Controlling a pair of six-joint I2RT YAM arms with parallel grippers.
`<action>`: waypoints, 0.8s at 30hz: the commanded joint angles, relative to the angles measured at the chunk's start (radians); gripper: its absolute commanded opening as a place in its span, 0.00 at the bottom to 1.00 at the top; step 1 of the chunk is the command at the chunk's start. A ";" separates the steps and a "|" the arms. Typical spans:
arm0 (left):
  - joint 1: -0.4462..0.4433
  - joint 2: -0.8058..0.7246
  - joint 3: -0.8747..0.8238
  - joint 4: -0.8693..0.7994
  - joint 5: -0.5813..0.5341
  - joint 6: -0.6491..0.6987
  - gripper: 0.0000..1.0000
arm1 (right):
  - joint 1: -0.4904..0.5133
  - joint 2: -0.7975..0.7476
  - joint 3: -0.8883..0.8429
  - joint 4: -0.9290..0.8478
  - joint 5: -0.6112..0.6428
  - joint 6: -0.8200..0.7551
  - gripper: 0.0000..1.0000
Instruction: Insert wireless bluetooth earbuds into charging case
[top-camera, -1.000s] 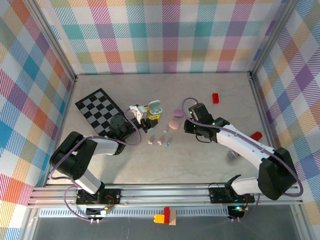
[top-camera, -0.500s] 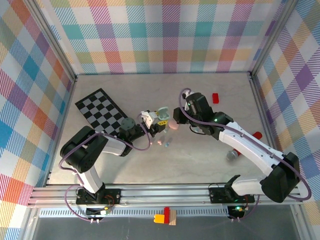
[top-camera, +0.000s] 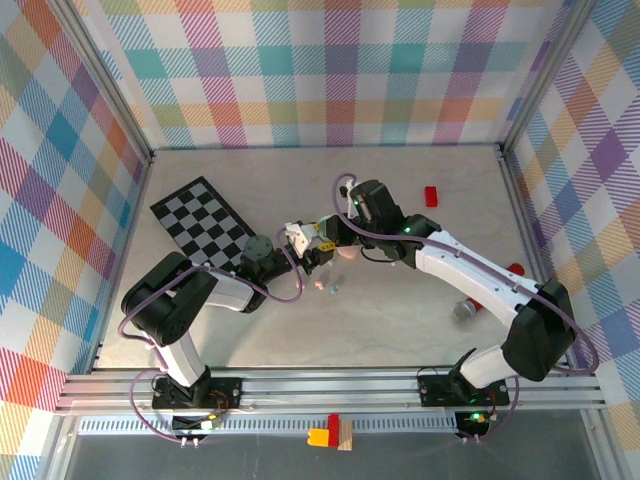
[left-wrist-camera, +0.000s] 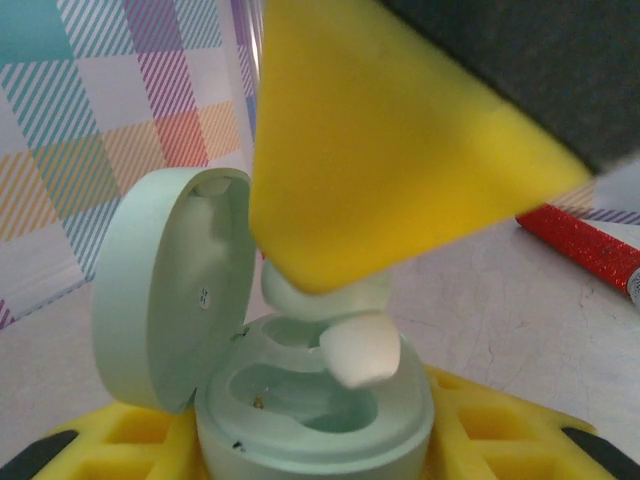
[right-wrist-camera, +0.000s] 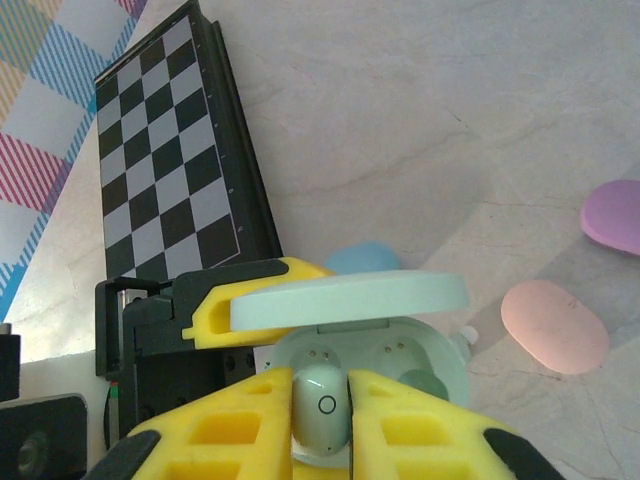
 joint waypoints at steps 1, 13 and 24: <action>-0.014 0.011 0.024 0.038 0.020 0.002 0.41 | 0.007 0.023 0.038 0.022 -0.025 -0.021 0.18; -0.015 0.004 0.024 0.037 0.017 -0.008 0.41 | 0.008 0.059 0.038 0.005 -0.044 -0.019 0.20; 0.009 -0.002 -0.003 0.043 0.017 -0.026 0.42 | 0.006 -0.154 -0.105 0.026 0.105 -0.016 0.45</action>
